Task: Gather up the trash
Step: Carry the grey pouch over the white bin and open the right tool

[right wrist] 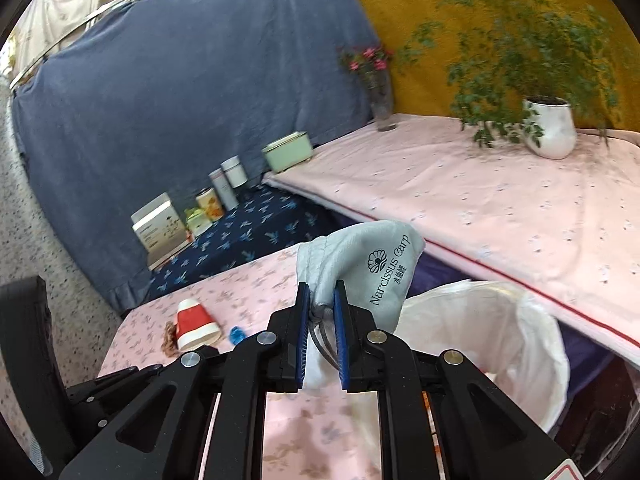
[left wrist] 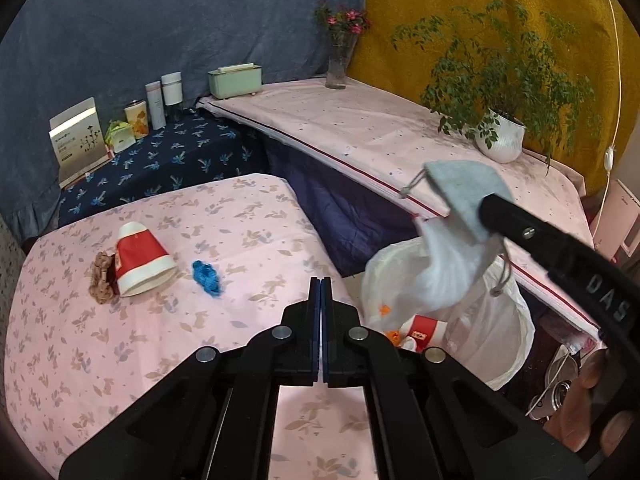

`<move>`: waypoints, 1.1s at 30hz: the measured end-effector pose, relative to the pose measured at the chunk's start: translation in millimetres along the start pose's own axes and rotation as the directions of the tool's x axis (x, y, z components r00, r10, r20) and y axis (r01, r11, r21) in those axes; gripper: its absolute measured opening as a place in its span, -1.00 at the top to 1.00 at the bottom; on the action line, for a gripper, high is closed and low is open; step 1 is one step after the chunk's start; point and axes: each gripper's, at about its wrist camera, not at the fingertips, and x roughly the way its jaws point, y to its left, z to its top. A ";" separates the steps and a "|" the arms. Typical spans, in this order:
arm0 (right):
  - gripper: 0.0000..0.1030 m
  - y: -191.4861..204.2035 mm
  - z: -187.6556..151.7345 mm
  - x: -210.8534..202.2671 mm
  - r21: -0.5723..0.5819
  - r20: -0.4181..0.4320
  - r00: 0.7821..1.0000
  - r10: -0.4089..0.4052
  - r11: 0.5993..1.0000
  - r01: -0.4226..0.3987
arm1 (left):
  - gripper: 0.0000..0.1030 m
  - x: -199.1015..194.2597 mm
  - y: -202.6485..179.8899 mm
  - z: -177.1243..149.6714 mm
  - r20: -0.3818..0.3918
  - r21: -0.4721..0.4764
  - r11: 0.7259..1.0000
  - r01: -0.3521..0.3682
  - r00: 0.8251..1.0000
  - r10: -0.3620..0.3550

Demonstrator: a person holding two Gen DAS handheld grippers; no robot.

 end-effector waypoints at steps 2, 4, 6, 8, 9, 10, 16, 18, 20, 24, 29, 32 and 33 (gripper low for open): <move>0.77 -14.0 3.5 -5.3 0.013 0.010 1.000 -0.021 1.000 0.021 | 1.00 3.8 -7.8 0.5 -0.004 0.012 1.000 0.003 1.000 -0.003; 0.77 -27.4 5.4 -10.1 0.027 0.016 0.999 -0.036 0.999 0.036 | 1.00 7.2 -16.4 0.9 -0.009 0.026 1.000 0.008 1.000 -0.008; 0.77 -40.1 5.7 -12.4 0.041 0.017 0.999 -0.051 0.998 0.050 | 1.00 10.7 -25.5 0.9 -0.013 0.038 0.999 0.011 1.000 -0.010; 0.77 -50.0 6.1 -14.7 0.053 0.016 0.998 -0.062 0.997 0.061 | 1.00 14.8 -32.4 1.0 -0.022 0.045 0.999 0.018 1.000 -0.017; 0.77 -54.4 6.0 -16.0 0.057 0.016 0.998 -0.065 0.996 0.064 | 1.00 16.9 -35.6 1.1 -0.026 0.047 0.999 0.021 0.999 -0.020; 0.77 -57.8 6.0 -17.4 0.061 0.017 0.998 -0.068 0.996 0.067 | 1.00 18.2 -38.2 0.1 -0.029 0.050 0.998 0.025 0.999 -0.024; 0.77 -66.7 9.3 -20.2 0.088 0.013 0.999 -0.038 0.995 0.036 | 0.94 21.4 -57.2 -11.3 -0.039 0.067 0.993 0.101 0.994 -0.098; 0.77 -67.8 10.7 -19.1 0.104 0.002 1.000 -0.008 0.995 0.007 | 0.72 21.4 -63.6 -13.9 -0.038 0.083 0.989 0.120 0.992 -0.117; 0.77 -66.4 11.9 -18.6 0.113 -0.007 1.000 0.020 0.993 -0.020 | 0.32 19.1 -67.2 -15.2 -0.024 0.085 0.985 0.148 0.989 -0.147; 0.77 -59.7 11.7 -19.1 0.119 -0.017 0.998 0.060 0.991 -0.058 | -0.13 10.7 -73.2 -15.0 0.027 0.102 0.977 0.186 0.981 -0.190; 0.77 -46.9 11.1 -17.7 0.109 -0.028 0.996 0.085 0.991 -0.082 | -0.12 13.5 -81.0 -11.9 0.037 0.134 0.973 0.187 0.980 -0.194; 0.77 -42.3 11.3 -16.8 0.097 -0.033 0.996 0.086 0.992 -0.082 | 0.65 20.1 -84.3 -10.2 0.001 0.151 0.965 0.212 0.977 -0.215; 0.77 -42.2 11.4 -16.7 0.093 -0.032 0.996 0.083 0.992 -0.080 | 1.00 23.5 -85.0 -9.8 -0.020 0.154 0.963 0.219 0.976 -0.219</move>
